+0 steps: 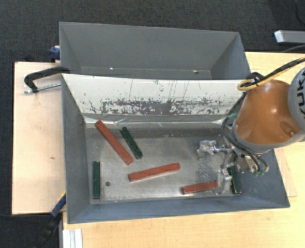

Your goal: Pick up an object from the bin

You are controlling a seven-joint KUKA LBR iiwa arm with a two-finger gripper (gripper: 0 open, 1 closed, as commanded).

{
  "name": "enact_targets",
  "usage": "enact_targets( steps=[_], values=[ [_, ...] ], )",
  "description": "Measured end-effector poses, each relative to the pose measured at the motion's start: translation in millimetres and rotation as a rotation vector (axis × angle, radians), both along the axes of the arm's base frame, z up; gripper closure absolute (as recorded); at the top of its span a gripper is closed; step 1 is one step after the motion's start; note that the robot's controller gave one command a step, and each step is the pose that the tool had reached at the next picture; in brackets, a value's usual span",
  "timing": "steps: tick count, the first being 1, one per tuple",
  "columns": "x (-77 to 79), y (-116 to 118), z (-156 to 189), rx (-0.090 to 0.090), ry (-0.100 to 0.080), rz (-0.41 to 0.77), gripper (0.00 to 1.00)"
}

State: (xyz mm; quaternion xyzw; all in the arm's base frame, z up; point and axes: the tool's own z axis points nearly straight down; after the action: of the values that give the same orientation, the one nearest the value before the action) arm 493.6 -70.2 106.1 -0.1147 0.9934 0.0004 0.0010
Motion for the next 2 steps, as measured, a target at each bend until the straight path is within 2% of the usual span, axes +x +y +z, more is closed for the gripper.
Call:
enact_targets(
  steps=[1, 2],
  values=[
    [2.3, -0.8, 49.7, -0.002, -0.008, 0.062, 0.00],
    [1.8, 27.8, -23.4, -0.002, -0.002, 0.401, 0.00]
  ],
)
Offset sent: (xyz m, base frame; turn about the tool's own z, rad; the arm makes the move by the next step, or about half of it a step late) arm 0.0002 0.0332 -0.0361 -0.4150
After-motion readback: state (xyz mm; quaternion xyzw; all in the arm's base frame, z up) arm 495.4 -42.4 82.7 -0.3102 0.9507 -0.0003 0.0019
